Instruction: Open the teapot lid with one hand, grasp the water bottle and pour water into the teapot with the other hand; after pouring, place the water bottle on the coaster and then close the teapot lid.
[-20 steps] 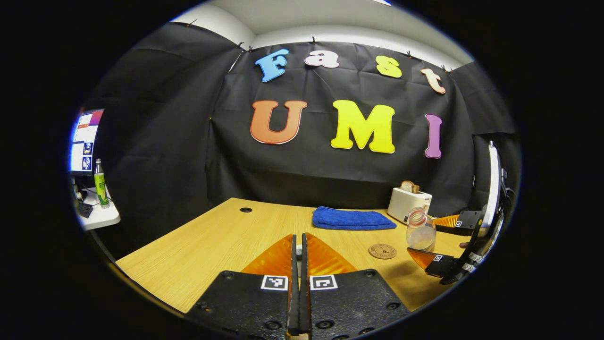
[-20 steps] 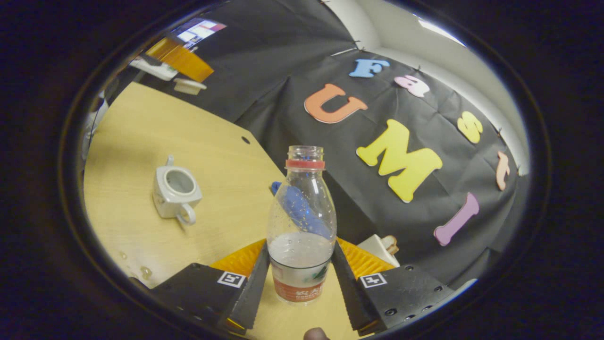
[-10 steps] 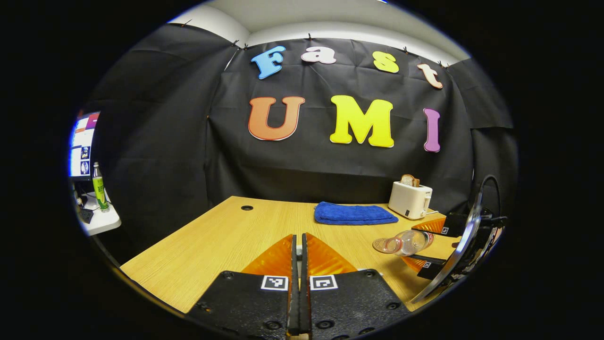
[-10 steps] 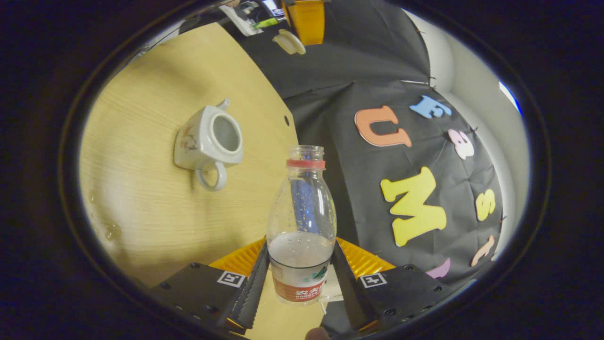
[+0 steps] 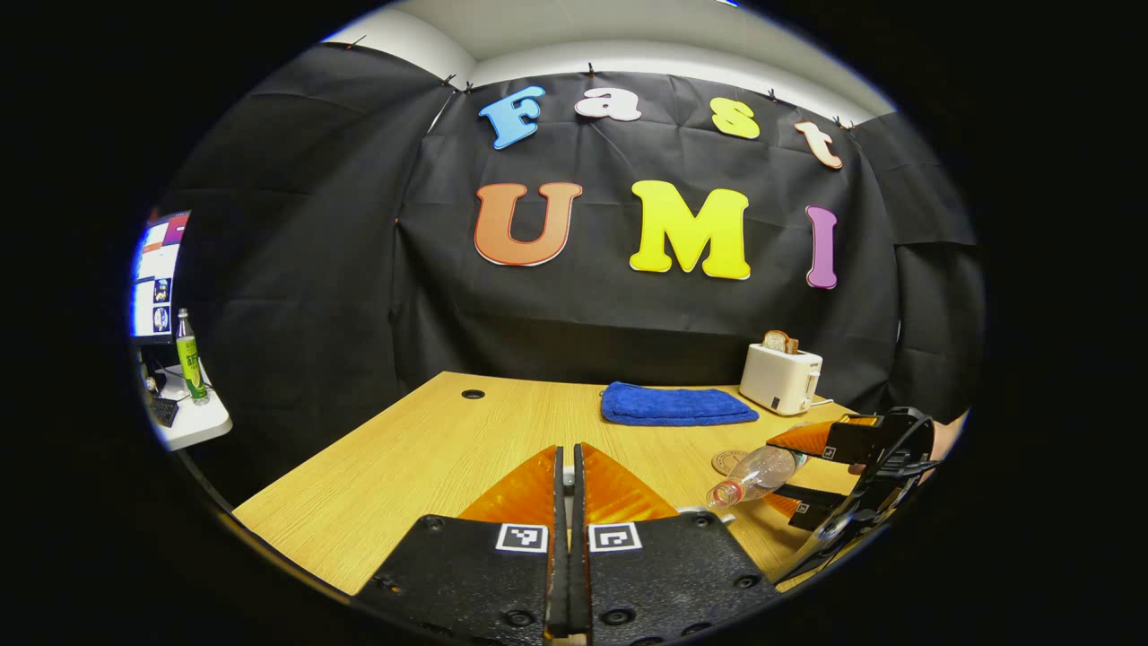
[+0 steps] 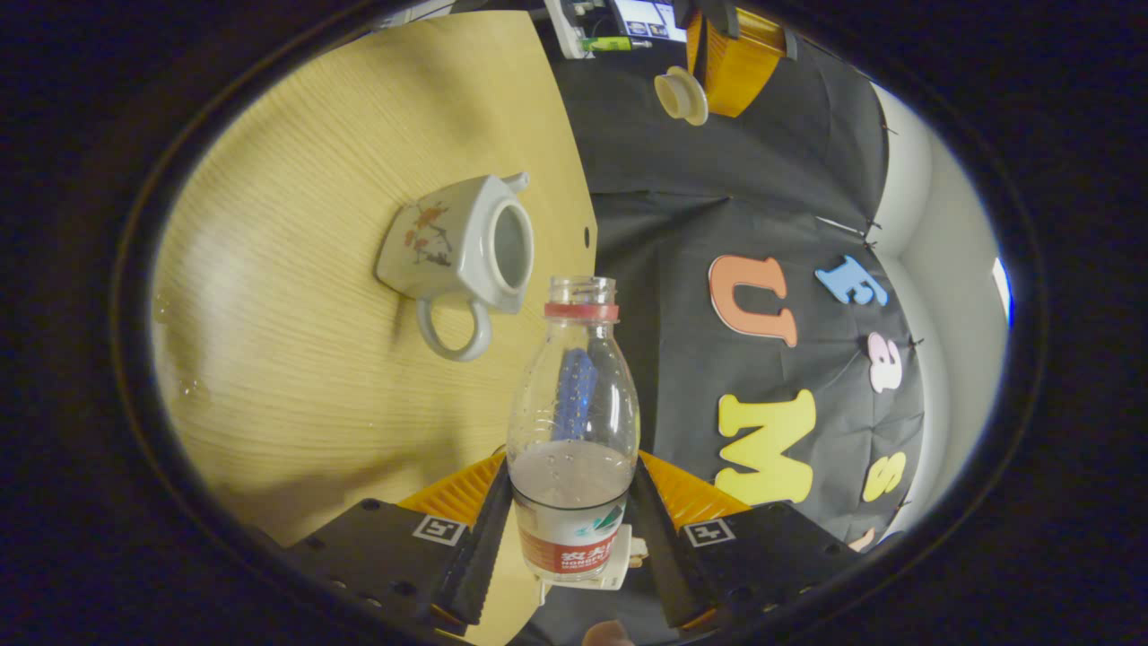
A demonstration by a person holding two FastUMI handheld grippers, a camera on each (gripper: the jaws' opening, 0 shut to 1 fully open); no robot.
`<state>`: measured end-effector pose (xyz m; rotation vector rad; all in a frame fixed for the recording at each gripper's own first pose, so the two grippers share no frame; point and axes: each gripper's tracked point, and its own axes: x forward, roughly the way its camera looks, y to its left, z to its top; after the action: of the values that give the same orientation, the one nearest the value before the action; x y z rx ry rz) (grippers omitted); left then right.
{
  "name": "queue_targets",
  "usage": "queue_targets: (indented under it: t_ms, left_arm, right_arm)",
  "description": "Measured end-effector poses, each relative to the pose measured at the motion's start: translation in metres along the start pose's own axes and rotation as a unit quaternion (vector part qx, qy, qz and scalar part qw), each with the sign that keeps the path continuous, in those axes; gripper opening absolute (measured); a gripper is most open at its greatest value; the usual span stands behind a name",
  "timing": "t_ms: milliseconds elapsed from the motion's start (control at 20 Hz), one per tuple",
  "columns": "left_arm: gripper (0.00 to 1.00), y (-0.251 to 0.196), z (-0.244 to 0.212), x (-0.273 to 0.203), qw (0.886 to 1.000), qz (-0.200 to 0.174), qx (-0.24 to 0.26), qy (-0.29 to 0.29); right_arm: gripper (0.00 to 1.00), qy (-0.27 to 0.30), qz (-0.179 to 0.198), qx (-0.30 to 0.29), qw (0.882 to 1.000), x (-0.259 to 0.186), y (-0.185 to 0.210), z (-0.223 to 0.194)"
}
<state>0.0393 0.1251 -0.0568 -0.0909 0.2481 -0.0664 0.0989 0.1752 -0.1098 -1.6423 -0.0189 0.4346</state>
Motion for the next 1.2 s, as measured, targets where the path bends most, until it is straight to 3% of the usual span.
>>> queue_targets:
  t_ms: [450,1050,1100,1200]
  left_arm:
    - [0.03,0.001,0.005,-0.003,1.000,0.004,0.009,-0.008]
    - [0.03,0.005,0.011,-0.008,1.000,0.005,0.010,-0.013]
    - [0.07,0.004,0.012,-0.008,1.000,0.004,0.010,-0.013]
    - [0.03,0.005,0.011,-0.007,1.000,0.005,0.011,-0.013]
  right_arm:
    - [0.73,-0.013,-0.016,-0.100,0.995,0.004,-0.016,0.003]
    - [0.72,-0.026,-0.027,-0.154,0.987,0.007,-0.030,0.011]
    - [0.72,-0.027,-0.030,-0.156,0.987,0.006,-0.031,0.011]
    - [0.72,-0.029,-0.035,-0.165,0.985,0.004,-0.036,0.013]
